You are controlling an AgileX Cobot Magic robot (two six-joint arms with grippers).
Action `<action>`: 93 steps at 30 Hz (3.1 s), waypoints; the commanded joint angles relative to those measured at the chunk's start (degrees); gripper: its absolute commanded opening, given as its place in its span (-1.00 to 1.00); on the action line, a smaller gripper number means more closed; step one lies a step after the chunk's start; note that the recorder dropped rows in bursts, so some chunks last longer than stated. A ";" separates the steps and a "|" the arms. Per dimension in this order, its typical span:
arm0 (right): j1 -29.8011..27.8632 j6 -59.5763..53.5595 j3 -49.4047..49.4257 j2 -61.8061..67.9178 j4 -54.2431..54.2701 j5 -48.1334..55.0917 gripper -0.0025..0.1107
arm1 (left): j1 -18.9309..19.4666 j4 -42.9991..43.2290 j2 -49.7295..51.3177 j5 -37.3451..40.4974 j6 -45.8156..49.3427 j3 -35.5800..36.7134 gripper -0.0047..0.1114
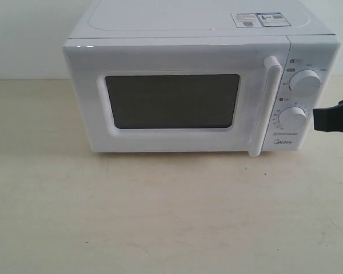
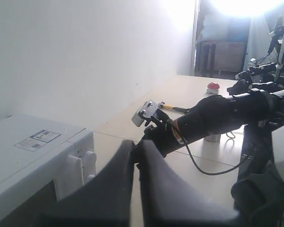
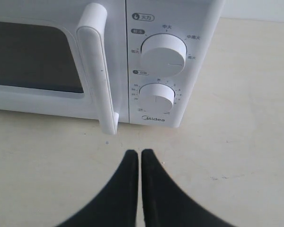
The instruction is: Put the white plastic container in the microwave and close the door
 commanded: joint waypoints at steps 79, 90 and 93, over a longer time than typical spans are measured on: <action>-0.18 0.51 0.20 -0.35 -0.24 -0.16 -0.96 | 24.00 58.48 -31.99 -30.90 -55.32 58.19 -0.84; -0.18 0.51 0.20 -0.35 -0.24 -0.16 -0.96 | 23.86 58.48 -31.99 -30.88 -55.32 58.19 -0.84; -0.18 0.51 0.20 -0.35 -0.24 -0.16 -0.96 | 23.86 58.48 -31.99 -30.88 -55.32 58.19 -0.84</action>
